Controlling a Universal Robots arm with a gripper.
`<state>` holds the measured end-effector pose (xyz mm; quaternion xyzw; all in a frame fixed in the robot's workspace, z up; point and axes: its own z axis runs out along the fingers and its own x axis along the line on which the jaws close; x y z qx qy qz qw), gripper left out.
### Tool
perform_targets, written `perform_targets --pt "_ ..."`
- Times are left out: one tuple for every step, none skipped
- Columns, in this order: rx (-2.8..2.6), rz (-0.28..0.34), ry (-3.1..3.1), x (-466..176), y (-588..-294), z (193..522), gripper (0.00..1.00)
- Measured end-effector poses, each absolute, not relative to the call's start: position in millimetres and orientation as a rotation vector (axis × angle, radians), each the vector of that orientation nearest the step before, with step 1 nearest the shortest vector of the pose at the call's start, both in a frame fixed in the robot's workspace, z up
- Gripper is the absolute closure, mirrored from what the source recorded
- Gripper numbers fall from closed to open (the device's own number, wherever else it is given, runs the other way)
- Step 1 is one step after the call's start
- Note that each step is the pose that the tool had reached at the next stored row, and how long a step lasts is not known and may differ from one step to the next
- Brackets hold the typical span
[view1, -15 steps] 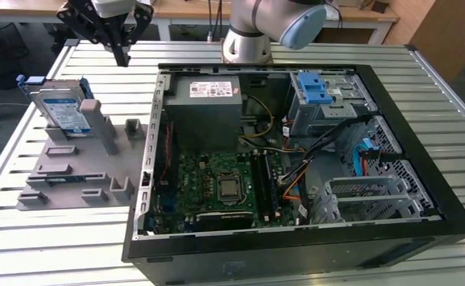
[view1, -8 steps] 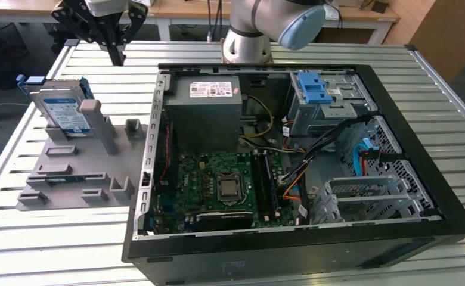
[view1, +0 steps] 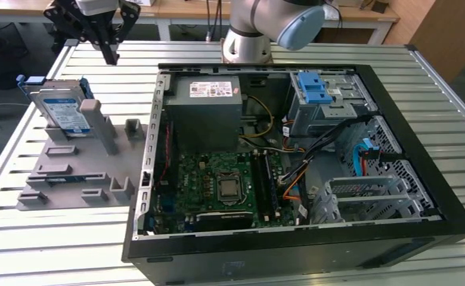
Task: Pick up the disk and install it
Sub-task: 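Reach for the disk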
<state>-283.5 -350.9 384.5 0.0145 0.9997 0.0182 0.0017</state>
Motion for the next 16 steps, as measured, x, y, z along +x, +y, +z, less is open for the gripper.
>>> perform_targets --pt "0.045 0.057 3.137 -285.0 -350.5 384.4 0.89" --pt "0.045 0.057 3.137 -286.7 -350.1 384.2 0.89" --pt "0.045 0.057 3.137 -288.4 -349.7 384.0 0.89" --pt "0.045 0.057 3.137 -290.3 -349.3 383.8 0.89" --pt "0.045 0.057 3.137 -292.1 -349.1 383.6 0.89" --pt "0.045 0.057 3.137 -294.0 -348.9 383.5 0.89" --pt "0.045 0.057 3.137 -295.7 -348.8 383.2 0.89" --pt "0.045 0.057 3.138 -297.3 -348.6 383.0 0.89" --pt "0.045 0.057 3.138 -299.0 -348.0 382.8 0.89" --pt "0.045 0.057 3.138 -300.8 -347.4 382.6 0.89" --pt "0.045 0.057 3.138 -302.5 -346.7 382.3 0.89" --pt "0.045 0.057 3.138 -304.1 -346.2 382.1 0.89" --pt "0.045 0.057 3.138 -306.0 -345.6 381.8 0.89" --pt "0.045 0.057 3.138 -307.8 -345.1 381.6 0.89" --pt "0.045 0.057 3.138 -309.8 -344.6 381.3 0.89" --pt "0.045 0.057 3.138 -311.8 -344.0 381.0 0.89"
